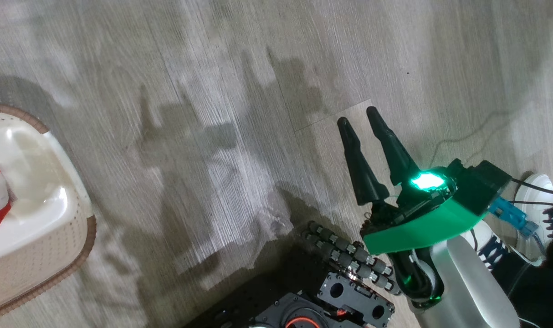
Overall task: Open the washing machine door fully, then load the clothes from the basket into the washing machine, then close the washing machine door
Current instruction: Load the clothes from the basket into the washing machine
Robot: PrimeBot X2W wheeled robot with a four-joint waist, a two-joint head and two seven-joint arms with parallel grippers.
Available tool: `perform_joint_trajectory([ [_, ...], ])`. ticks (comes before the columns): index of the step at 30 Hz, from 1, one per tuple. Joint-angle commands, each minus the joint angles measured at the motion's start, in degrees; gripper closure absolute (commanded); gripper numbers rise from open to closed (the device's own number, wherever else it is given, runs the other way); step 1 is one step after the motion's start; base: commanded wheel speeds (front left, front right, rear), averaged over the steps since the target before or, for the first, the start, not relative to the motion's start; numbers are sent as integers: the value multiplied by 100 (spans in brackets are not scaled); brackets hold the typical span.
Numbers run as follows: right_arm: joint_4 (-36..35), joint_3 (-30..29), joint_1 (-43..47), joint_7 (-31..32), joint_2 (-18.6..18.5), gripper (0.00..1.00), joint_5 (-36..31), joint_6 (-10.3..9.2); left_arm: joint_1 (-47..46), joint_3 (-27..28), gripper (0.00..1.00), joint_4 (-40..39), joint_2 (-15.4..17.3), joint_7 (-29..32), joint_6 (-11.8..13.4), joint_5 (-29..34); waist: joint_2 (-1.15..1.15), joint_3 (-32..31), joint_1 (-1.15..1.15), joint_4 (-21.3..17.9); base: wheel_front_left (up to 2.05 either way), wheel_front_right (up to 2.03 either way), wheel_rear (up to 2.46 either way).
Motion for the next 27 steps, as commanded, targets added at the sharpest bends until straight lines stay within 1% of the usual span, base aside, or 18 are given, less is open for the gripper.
perform_joint_trajectory([
  [1, -153, 70, 117, -54, -56, 0, 34, 0, -114, -40, 0, -167, 124, -50, 38, 0, 0, 5, 0, 3, 0, 0, 0],
  [9, -103, 51, 45, -54, -56, 0, 26, 0, -66, -103, 0, -80, 97, -70, 67, -33, 0, -41, 0, -9, 0, 0, 0],
  [18, -44, 91, -137, -54, -56, 0, -33, 0, 195, -245, 0, -65, 136, -76, 46, -25, 0, -342, 0, -79, 0, 0, 0],
  [23, 27, -82, -181, -54, -56, 0, -219, 0, 786, -145, 0, -324, -23, -77, 85, -207, 0, -729, 0, 144, 0, 0, 0],
  [24, 54, -196, -182, -54, -56, 0, -308, 0, 1099, -96, 0, -448, -120, -78, 108, -288, 0, -918, 0, 274, 0, 0, 0],
  [26, 82, -333, -167, -54, -56, 0, -394, 0, 1428, -50, 0, -565, -278, -78, 115, -379, 0, -1109, 0, 428, 0, 0, 0],
  [27, 82, -333, -167, -54, -56, 0, -394, 0, 1428, -50, 0, -565, -278, -78, 115, -379, 0, -1109, 0, 428, 0, 0, 0],
])
